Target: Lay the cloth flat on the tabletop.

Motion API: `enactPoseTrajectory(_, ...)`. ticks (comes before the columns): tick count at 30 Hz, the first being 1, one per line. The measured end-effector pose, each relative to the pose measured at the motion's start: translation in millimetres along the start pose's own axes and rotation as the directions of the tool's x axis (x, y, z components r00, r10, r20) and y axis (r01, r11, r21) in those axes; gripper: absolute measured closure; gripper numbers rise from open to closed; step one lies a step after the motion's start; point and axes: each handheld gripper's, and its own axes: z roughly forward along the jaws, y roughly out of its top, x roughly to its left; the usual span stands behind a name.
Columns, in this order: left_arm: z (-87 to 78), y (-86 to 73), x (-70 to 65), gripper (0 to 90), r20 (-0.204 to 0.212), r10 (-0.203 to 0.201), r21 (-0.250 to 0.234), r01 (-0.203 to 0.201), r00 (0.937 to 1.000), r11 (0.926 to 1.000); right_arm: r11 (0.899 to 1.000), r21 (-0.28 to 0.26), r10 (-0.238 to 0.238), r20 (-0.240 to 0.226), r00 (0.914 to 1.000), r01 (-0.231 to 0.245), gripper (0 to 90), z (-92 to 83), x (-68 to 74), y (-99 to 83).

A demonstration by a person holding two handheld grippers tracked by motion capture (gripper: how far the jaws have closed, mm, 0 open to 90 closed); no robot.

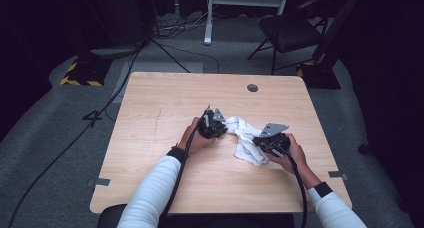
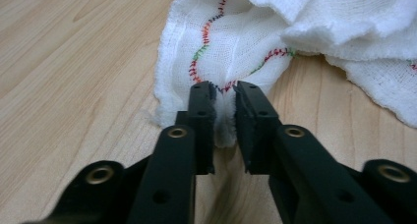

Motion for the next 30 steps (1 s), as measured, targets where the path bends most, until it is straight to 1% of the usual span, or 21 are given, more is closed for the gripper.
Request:
enactPoseTrajectory(2, -2.5, 1.8, -0.8, 83.3, -0.009, 0.023, 0.013, -0.023, 0.9997, 0.9997, 1.0, -0.004, -0.006, 0.01, 0.9999, 0.006, 88.2, -3.5, -1.4, -2.6)
enactPoseTrajectory(3, -5.0, 2.5, 0.0, 83.6, -0.007, 0.03, 0.014, -0.03, 0.9995, 0.9994, 1.0, -0.008, 0.0, 0.012, 0.9999, 0.0, 88.4, -5.7, -2.4, -3.1)
enactPoseTrajectory(6, -16.3, 3.4, 1.8, 84.1, -0.009, 0.026, -0.003, -0.026, 0.9996, 0.9997, 0.999, -0.035, 0.017, 0.033, 0.9993, -0.015, 88.8, -14.7, -7.0, -4.0)
enactPoseTrajectory(9, -32.3, 2.5, 2.0, 84.3, -0.016, 0.031, -0.009, -0.031, 0.9994, 0.9995, 0.997, -0.063, 0.04, 0.057, 0.9976, -0.036, 89.1, -24.3, -11.3, -5.1)
enactPoseTrajectory(10, -42.3, 1.5, 1.7, 84.4, -0.024, 0.044, -0.011, -0.044, 0.9987, 0.999, 0.996, -0.074, 0.055, 0.064, 0.9964, -0.05, 89.2, -28.6, -12.7, -5.6)
enactPoseTrajectory(11, -46.0, 0.8, 1.2, 84.4, -0.026, 0.046, -0.013, -0.046, 0.9986, 0.9988, 0.993, -0.097, 0.075, 0.073, 0.9945, -0.068, 89.3, -35.7, -14.6, -6.9)
enactPoseTrajectory(12, -56.3, -1.2, 0.3, 84.5, -0.032, 0.048, -0.017, -0.048, 0.9983, 0.9987, 0.992, -0.103, 0.082, 0.077, 0.9937, -0.074, 89.4, -38.0, -15.2, -7.4)
enactPoseTrajectory(13, -62.5, -2.7, -0.3, 84.5, -0.03, 0.046, -0.023, -0.047, 0.9985, 0.9987, 0.989, -0.118, 0.098, 0.081, 0.9919, -0.088, 89.5, -44.5, -16.5, -8.9)
enactPoseTrajectory(15, -79.6, -7.8, -3.1, 84.6, -0.039, 0.053, -0.032, -0.055, 0.9978, 0.998, 0.984, -0.14, 0.123, 0.088, 0.9885, -0.11, 89.6, -53.9, -18.3, -12.0)
enactPoseTrajectory(16, -89.8, -12.2, -4.4, 84.6, -0.034, 0.049, -0.04, -0.05, 0.9982, 0.9979, 0.981, -0.152, 0.139, 0.092, 0.9859, -0.124, 89.6, -59.2, -19.5, -14.3)
enactPoseTrajectory(17, -89.8, -12.2, -4.4, 84.6, -0.034, 0.049, -0.04, -0.05, 0.9982, 0.9979, 0.976, -0.164, 0.163, 0.094, 0.9822, -0.146, 89.7, -65.8, -21.6, -17.7)
enactPoseTrajectory(18, -102.1, -20.1, -6.3, 84.7, -0.016, 0.042, -0.047, -0.043, 0.999, 0.998, 0.972, -0.173, 0.177, 0.092, 0.9799, -0.159, 89.7, -68.9, -23.2, -20.0)
enactPoseTrajectory(19, -108.7, -25.3, -7.1, 84.8, -0.008, 0.038, -0.047, -0.038, 0.9993, 0.9982, 0.966, -0.18, 0.201, 0.082, 0.9762, -0.184, 89.8, -72.3, -24.9, -23.2)
enactPoseTrajectory(20, -115.5, -32.6, -8.5, 84.8, -0.004, 0.021, -0.054, -0.021, 0.9998, 0.9983, 0.962, -0.184, 0.219, 0.069, 0.9733, -0.203, 89.8, -74.5, -26.6, -26.6)
enactPoseTrajectory(21, -118.9, -37.0, -9.3, 84.8, -0.007, 0.017, -0.051, -0.017, 0.9998, 0.9985, 0.957, -0.187, 0.235, 0.059, 0.9703, -0.22, 89.8, -75.9, -28.0, -30.1)
enactPoseTrajectory(23, -126.4, -48.7, -10.7, 84.8, -0.013, 0.016, -0.031, -0.017, 0.9998, 0.9994, 0.956, -0.18, 0.245, 0.048, 0.9683, -0.233, 89.8, -75.7, -29.0, -33.1)
enactPoseTrajectory(24, -130.2, -56.1, -11.0, 84.8, -0.019, 0.007, -0.024, -0.008, 0.9998, 0.9997, 0.955, -0.178, 0.248, 0.048, 0.9675, -0.236, 89.8, -74.6, -29.2, -33.9)
enactPoseTrajectory(25, -132.4, -60.5, -10.6, 84.8, -0.017, 0.0, -0.023, 0.0, 0.9998, 0.9997, 0.957, -0.169, 0.246, 0.055, 0.9677, -0.234, 89.9, -72.9, -29.8, -34.3)
enactPoseTrajectory(28, -137.6, -78.5, -7.4, 84.8, 0.002, -0.044, -0.024, 0.044, 0.999, 0.9988, 0.958, -0.156, 0.253, 0.057, 0.9658, -0.241, 89.9, -67.8, -32.1, -36.2)
enactPoseTrajectory(29, -138.5, -84.3, -6.0, 84.8, 0.008, -0.061, -0.023, 0.061, 0.9981, 0.9979, 0.956, -0.153, 0.262, 0.052, 0.9636, -0.252, 89.9, -65.6, -33.6, -38.3)
enactPoseTrajectory(30, -138.6, -89.4, -5.1, 84.7, 0.015, -0.071, -0.018, 0.072, 0.9973, 0.9973, 0.951, -0.148, 0.281, 0.041, 0.959, -0.272, 89.9, -62.4, -35.4, -41.1)
